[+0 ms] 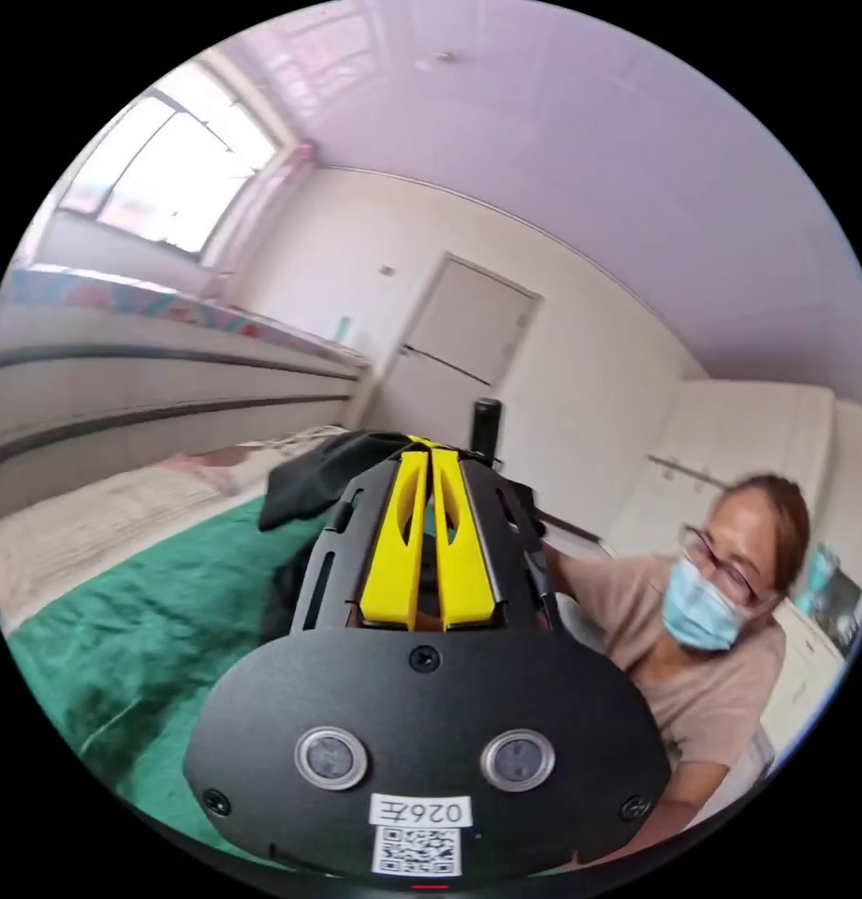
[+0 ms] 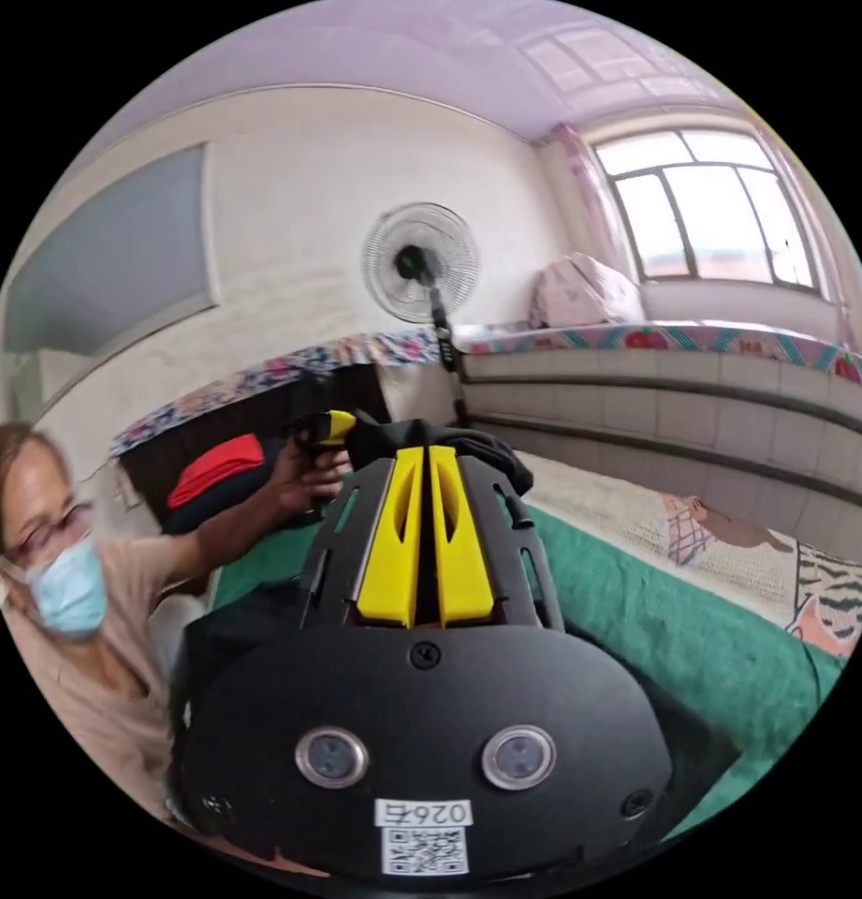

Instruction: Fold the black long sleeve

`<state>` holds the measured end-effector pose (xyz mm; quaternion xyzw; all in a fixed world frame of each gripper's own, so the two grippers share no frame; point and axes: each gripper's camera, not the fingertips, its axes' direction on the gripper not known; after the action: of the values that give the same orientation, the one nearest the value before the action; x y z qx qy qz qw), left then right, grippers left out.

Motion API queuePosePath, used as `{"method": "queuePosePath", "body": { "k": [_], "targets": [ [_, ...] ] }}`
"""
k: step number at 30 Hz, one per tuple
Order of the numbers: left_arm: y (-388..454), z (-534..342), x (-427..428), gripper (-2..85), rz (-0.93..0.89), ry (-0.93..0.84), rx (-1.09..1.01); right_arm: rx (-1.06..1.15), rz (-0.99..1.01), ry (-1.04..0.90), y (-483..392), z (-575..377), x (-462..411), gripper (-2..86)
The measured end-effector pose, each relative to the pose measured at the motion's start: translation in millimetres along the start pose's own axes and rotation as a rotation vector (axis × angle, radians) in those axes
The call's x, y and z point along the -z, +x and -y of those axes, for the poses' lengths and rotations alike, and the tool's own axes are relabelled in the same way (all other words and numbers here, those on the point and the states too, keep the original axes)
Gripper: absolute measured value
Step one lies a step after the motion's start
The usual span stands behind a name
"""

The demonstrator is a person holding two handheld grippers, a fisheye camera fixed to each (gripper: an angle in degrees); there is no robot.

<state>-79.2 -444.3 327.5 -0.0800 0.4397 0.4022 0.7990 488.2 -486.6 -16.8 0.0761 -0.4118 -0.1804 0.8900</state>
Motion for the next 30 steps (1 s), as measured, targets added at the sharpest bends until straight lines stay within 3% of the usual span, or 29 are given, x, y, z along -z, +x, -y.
{"method": "queuePosePath", "body": {
  "k": [2,4,7,12,15,17,19,25,30],
  "targets": [
    [73,-24,-32,6.4,-0.19,-0.102,-0.1,0.052,0.085,-0.007,-46,-44,91,0.0],
    [113,-56,-55,8.5,-0.214,-0.215,-0.089,-0.013,0.029,-0.064,-67,-89,140,3.0],
    [144,-116,-72,7.6,-0.105,-0.334,0.003,-0.255,-0.148,-0.098,-84,-166,205,7.1],
    [113,-190,-51,4.8,0.192,-0.43,0.329,-0.576,-0.085,0.041,-98,-242,264,7.4],
    [95,-223,-28,1.6,0.211,-0.337,0.545,-0.677,-0.025,0.007,-100,-249,246,7.2],
    [98,-243,-12,0.1,0.131,-0.105,0.637,-0.694,0.033,-0.084,-104,-239,211,7.0],
    [99,-253,-8,-0.1,0.114,0.003,0.667,-0.663,0.039,-0.158,-112,-226,180,7.2],
    [76,-247,-1,8.4,0.536,-0.053,0.71,-0.424,-0.16,-0.492,-155,-188,80,6.6],
    [11,-237,-1,13.7,0.618,-0.07,0.832,-0.27,-0.18,-0.682,-167,-171,16,5.9]
  ]
}}
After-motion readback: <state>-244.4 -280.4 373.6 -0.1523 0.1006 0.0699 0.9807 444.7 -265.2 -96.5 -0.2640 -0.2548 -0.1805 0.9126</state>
